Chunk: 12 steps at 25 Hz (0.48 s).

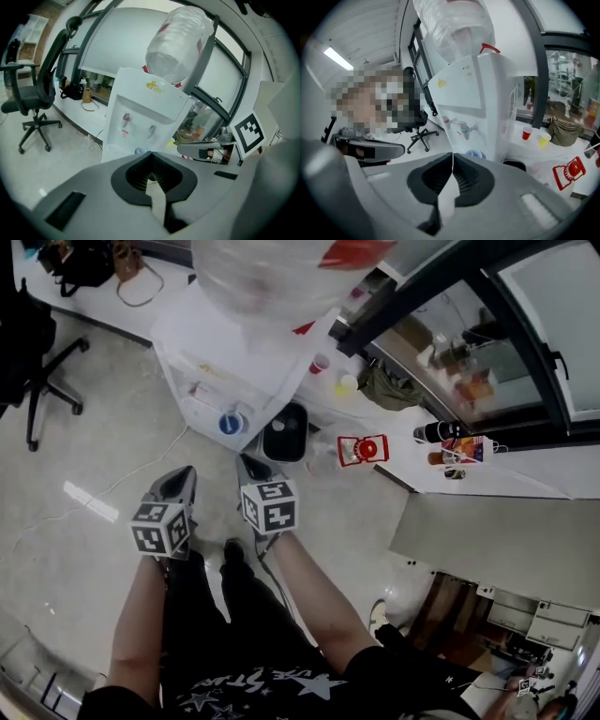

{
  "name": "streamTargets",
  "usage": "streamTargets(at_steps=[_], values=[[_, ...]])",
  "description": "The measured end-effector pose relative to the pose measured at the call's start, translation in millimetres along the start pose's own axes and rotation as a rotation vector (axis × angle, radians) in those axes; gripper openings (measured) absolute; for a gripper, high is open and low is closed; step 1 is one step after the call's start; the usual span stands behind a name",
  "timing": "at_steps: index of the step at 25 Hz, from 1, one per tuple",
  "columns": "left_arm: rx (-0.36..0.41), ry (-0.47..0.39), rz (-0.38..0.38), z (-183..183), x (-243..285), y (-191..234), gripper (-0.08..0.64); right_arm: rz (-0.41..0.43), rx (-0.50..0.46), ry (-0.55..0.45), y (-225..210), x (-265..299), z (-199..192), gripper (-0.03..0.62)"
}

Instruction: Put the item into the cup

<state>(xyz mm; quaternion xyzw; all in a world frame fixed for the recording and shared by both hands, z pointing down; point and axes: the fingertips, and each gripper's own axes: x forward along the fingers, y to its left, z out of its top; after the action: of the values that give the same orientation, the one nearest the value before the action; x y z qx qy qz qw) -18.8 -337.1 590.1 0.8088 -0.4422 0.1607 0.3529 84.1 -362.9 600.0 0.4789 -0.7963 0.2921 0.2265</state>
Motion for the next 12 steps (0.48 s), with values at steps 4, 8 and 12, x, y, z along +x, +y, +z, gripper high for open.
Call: streamTargets(at_steps=[4,8,12], values=[[-0.015,-0.036,0.052,-0.2,-23.6,-21.7,0.005,0.06,-0.045,0.003,3.3,-23.2,2.7,0.005],[-0.026,-0.058,0.091,-2.5,-48.7,-31.0,0.005,0.07,-0.032,0.006,4.5,-37.7,2.7,0.002],[-0.038,-0.043,0.113,-8.9,-64.6,-37.3,0.005,0.062,0.013,0.022,2.3,-55.4,-8.2,0.002]])
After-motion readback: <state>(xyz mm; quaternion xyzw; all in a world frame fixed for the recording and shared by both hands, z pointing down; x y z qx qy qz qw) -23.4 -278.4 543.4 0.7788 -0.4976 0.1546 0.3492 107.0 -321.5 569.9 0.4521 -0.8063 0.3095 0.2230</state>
